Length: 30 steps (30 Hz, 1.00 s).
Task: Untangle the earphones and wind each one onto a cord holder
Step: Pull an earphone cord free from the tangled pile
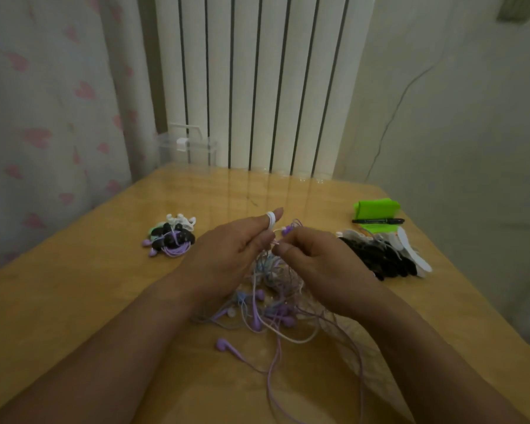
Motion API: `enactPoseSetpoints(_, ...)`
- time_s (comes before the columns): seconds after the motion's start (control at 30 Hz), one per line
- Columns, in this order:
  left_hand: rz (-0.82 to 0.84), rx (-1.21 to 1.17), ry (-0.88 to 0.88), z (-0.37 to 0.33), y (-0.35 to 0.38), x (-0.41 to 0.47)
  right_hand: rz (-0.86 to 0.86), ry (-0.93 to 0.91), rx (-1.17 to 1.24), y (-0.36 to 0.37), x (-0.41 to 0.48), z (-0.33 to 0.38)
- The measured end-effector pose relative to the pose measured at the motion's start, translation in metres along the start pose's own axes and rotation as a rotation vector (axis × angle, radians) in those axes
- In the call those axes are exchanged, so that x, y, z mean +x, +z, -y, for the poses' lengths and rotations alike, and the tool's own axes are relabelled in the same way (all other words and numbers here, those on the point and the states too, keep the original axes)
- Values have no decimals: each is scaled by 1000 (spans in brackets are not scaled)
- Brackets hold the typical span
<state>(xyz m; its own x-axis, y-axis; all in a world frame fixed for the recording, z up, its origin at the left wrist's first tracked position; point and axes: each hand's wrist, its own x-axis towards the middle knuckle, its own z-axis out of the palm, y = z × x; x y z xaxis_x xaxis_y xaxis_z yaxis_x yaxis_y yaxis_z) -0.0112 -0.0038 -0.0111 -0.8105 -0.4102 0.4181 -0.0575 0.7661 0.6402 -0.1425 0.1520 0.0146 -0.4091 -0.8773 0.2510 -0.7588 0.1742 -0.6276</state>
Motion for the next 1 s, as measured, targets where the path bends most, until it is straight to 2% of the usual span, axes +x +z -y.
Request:
enactPoseSetpoints(0.13, 76, 55, 77, -4, -2, -2, -125, 37, 156, -10, 0, -2)
enactPoseSetpoints(0.23, 10, 149, 141, -2, -2, 0, -79, 36, 365, -15, -1, -3)
enactPoseSetpoints(0.37, -40, 179, 124, -2, -4, 0, 5, 56, 655, -16, 1, -4)
enactPoseSetpoints(0.5, -79, 149, 59, -4, -7, 0, -42, 17, 588, -20, -1, -4)
enactPoseSetpoints(0.6, 23, -5, 18, -8, -11, -1, -103, -38, 586, -22, -1, -5)
enactPoseSetpoints(0.7, 283, -405, -21, -24, -14, -6, -179, -49, 638, -26, -1, -6)
enactPoseSetpoints(0.8, 404, -749, -4, -31, -14, -7, -165, -48, 633, -19, -1, -9)
enactPoseSetpoints(0.87, 351, -828, 23, -31, -12, -6, -148, -36, 580, -6, 1, -9)
enactPoseSetpoints(1.0, 130, -914, -86, -26, -7, -3, -114, -69, 385, 17, 2, -3)
